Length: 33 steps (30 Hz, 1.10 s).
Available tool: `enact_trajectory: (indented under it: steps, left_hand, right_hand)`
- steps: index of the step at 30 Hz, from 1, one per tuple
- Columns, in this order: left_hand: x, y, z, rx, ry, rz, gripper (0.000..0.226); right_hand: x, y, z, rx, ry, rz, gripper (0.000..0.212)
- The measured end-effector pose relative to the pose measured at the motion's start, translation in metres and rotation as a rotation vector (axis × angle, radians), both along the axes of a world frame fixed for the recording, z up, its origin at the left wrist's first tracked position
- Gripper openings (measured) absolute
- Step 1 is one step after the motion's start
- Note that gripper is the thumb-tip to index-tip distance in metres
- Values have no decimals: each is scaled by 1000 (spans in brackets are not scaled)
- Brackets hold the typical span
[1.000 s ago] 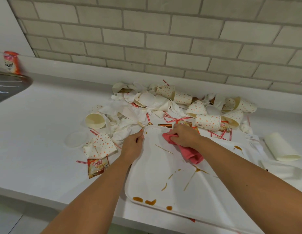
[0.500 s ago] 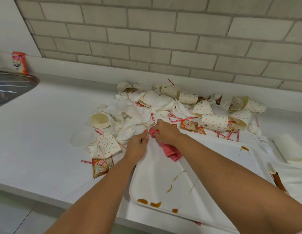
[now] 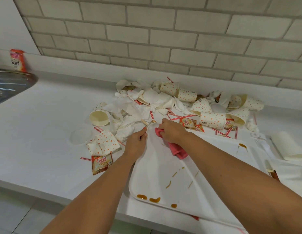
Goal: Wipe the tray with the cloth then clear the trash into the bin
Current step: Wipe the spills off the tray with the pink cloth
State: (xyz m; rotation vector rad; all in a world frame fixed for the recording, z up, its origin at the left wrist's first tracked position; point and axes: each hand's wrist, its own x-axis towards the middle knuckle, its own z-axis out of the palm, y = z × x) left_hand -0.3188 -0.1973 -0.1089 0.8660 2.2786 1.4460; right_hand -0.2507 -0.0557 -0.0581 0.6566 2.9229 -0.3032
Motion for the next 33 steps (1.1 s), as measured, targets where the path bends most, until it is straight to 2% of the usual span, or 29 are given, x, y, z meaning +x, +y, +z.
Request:
enact_trajectory:
  steps: [6,8,11,16,18,24,26,29,33]
  left_hand:
    - [2,0,1,7,24,14,37]
    - [2,-1,2,-3,51,15,37]
    - [3,-1,3,1,60,12,37]
    - [3,0,2,-9,66,23,37]
    - [5,1,2,-8,63,24,37]
    - [3,0,2,-6,57,13,37]
    - [2,-1,0,-15,52,-3,38]
    - [1,-1,-1,-25,48,-13,39]
    - [2,-2,0,-24,36,-8,39]
  right_hand:
    - [16,-18,21,-99,-83,283,30]
    - [30,-13,26,-123,-119,317,33]
    - [43,5,31,-102,-146,211,35]
    - [38,7,11,22,-36,38,30]
    - [39,2,7,32,-34,52,29]
    - [65,-7,34,-103,-166,259,34]
    - [72,-2,39,-116,-194,210,34]
    - [70,9,42,-34,-178,59,33]
    - [53,5,31,100,-149,-8,19]
